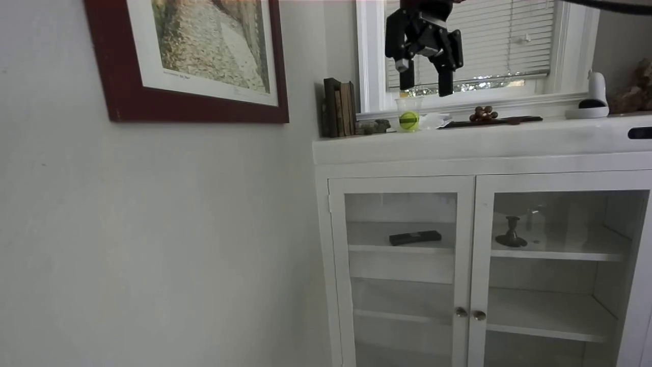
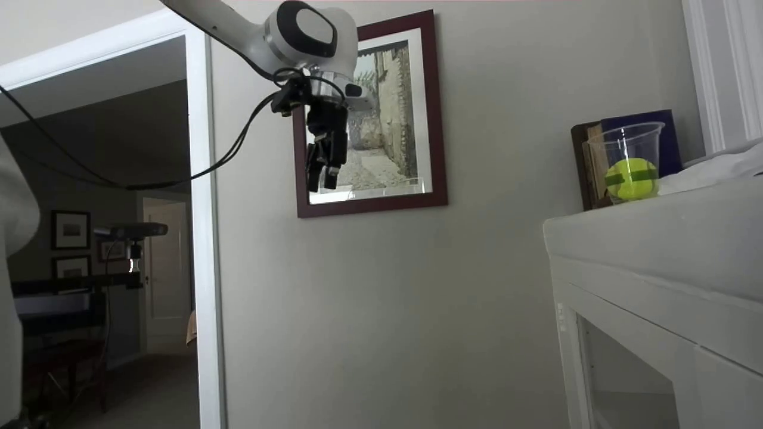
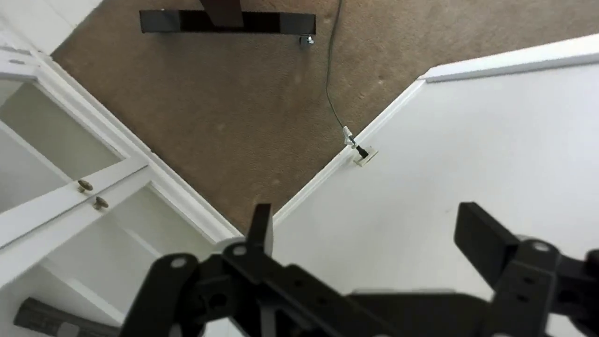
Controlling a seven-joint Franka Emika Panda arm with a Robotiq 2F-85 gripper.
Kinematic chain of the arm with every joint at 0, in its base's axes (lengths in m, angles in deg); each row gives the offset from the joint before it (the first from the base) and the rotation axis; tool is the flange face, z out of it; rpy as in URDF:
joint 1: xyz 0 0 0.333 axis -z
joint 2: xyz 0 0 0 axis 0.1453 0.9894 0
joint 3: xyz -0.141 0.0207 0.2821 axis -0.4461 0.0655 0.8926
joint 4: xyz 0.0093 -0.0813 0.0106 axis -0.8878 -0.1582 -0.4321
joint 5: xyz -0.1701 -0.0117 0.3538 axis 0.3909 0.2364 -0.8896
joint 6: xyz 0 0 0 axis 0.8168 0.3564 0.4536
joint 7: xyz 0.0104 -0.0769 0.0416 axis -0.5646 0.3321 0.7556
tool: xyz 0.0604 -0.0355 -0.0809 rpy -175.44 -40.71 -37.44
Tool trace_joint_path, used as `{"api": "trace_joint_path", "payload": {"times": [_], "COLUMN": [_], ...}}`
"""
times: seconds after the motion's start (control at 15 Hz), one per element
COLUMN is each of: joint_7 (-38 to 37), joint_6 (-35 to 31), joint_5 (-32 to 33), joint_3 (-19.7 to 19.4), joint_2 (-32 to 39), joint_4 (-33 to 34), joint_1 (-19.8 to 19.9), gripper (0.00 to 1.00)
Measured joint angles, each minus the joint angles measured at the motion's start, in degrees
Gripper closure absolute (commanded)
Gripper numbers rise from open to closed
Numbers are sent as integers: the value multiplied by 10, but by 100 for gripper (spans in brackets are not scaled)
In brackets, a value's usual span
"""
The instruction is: Move the picture frame to the right.
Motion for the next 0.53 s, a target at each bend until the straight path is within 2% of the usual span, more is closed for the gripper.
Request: {"api": "trace_joint_path", "payload": {"times": [0.27,0.53], "joint_7": [4,5], "joint_6": [-12,-68], "joint_5": [15,64], "joint_3": [63,115], "joint_2": [0,4], "joint_4": [-1,-2], "joint_1": [-51,-88], "gripper": [0,0]}}
